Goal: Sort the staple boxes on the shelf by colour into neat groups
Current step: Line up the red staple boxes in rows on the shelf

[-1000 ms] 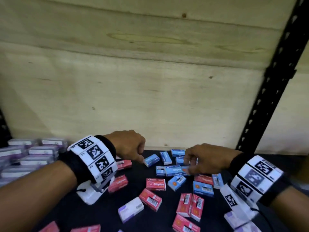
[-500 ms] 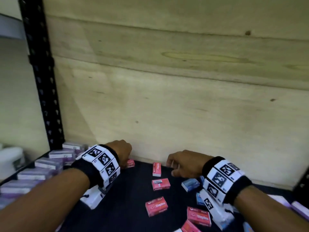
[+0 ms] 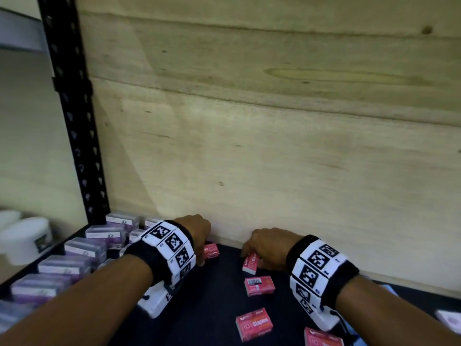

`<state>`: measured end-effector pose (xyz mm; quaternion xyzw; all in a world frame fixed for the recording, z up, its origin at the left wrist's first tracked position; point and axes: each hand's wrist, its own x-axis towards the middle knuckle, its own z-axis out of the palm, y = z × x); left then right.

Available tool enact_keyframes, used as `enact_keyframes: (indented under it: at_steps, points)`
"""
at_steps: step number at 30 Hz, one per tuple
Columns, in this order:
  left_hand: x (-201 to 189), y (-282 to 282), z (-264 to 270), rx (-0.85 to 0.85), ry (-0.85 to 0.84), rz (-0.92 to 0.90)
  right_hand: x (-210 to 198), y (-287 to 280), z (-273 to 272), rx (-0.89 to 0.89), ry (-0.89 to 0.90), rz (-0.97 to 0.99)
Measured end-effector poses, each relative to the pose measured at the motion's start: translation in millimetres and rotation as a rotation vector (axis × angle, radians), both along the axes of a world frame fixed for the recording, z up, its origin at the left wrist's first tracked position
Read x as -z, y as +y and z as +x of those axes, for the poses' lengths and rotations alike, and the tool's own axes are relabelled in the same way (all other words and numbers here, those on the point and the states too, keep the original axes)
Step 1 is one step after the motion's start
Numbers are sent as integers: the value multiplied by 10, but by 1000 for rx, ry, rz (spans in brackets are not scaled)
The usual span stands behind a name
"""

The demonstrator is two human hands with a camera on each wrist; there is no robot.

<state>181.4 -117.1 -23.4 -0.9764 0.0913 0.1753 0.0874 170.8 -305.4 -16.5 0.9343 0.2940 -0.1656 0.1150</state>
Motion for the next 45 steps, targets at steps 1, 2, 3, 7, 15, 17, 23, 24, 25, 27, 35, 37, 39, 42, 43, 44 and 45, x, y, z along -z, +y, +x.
enact_keyframes:
  at_steps: [1, 2, 3, 7, 15, 17, 23, 24, 25, 27, 35, 37, 39, 42, 43, 44, 45]
  points:
    - [-4, -5, 0, 2, 11, -7, 3, -4, 6, -2, -8, 1]
    - [-5, -5, 3, 5, 19, -15, 1, -11, 5, 2, -17, 6]
    - [-7, -4, 4, 6, 23, -27, -6, -21, 3, 11, -26, 11]
    - [-22, -4, -5, 30, 47, -89, -29, -54, -25, 33, -43, 23]
    - [-26, -121, -79, 150, 10, -201, -39, -87, -86, 104, -4, 57]
    - [-54, -136, -87, 188, 21, -194, -38, -96, -88, 102, -1, 21]
    - [-106, -97, -42, 125, -22, -362, -69, -113, -107, 164, 32, 85]
    - [-105, -90, -32, 114, -25, -383, -70, -101, -110, 169, 22, 90]
    - [-99, -80, -30, 105, -29, -405, -65, -83, -115, 175, 11, 91]
    - [-75, -67, -18, 84, -44, -454, -55, -41, -110, 178, -9, 72]
    - [-13, -2, -69, 47, -54, -257, -60, 72, -83, 177, -8, 65]
    - [-6, -13, -82, 50, -62, -190, -55, 93, -72, 171, -21, 67]
    - [-7, -33, -100, 60, -60, -137, -57, 109, -66, 174, -24, 65]
    - [-17, -44, -117, 70, -38, -109, -69, 118, -62, 178, -14, 57]
    - [-17, -42, -114, 67, -32, -125, -74, 118, -61, 180, -7, 60]
    - [-20, -39, -114, 63, -31, -145, -76, 115, -60, 184, 3, 67]
    - [-22, -34, -109, 63, -34, -156, -76, 113, -56, 187, 11, 73]
